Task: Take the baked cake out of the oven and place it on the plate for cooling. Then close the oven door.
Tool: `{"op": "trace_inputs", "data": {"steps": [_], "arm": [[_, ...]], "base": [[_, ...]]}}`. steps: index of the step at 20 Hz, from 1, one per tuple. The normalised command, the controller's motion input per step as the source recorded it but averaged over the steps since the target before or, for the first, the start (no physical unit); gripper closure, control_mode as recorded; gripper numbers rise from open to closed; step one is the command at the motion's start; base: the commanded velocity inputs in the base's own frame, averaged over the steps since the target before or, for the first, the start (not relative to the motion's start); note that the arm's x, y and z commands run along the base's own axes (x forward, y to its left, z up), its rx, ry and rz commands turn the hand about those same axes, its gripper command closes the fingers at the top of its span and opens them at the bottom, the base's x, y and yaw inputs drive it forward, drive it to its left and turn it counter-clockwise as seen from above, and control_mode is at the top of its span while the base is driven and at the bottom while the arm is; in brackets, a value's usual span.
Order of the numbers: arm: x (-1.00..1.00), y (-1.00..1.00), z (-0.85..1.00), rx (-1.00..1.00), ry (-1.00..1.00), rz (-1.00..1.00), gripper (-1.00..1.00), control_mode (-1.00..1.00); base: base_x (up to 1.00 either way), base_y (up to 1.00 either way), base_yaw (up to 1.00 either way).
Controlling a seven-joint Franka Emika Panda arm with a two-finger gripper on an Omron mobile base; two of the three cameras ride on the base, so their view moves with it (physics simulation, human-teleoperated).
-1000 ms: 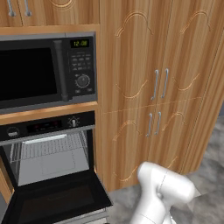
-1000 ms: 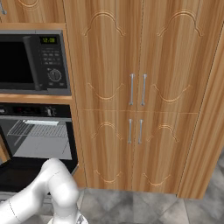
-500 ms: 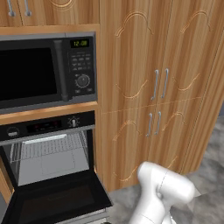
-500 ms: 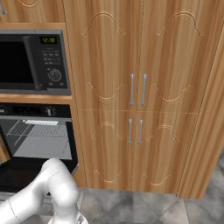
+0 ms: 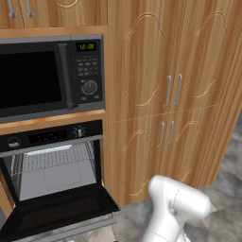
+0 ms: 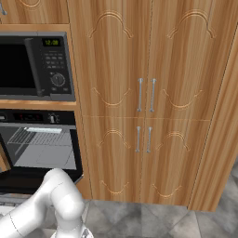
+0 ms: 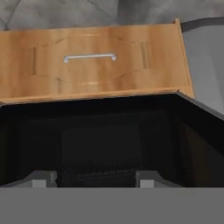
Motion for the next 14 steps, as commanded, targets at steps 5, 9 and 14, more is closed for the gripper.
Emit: {"op": "trace_inputs", "data": {"steps": [5, 9, 14], "arm": [[0.63, 0.34, 0.33, 0.23, -0.45, -0.04, -1.00, -1.00], [0.81, 0.29, 0.06, 0.18, -0.20, -0.02, -1.00, -1.00], [0.92, 0.24, -0.07, 0.08, -0.03, -0.01, -1.00, -1.00]], "base": [[0.00, 0.00, 0.00], [0.00, 0.00, 0.00], [0.00, 0.00, 0.00]]}}
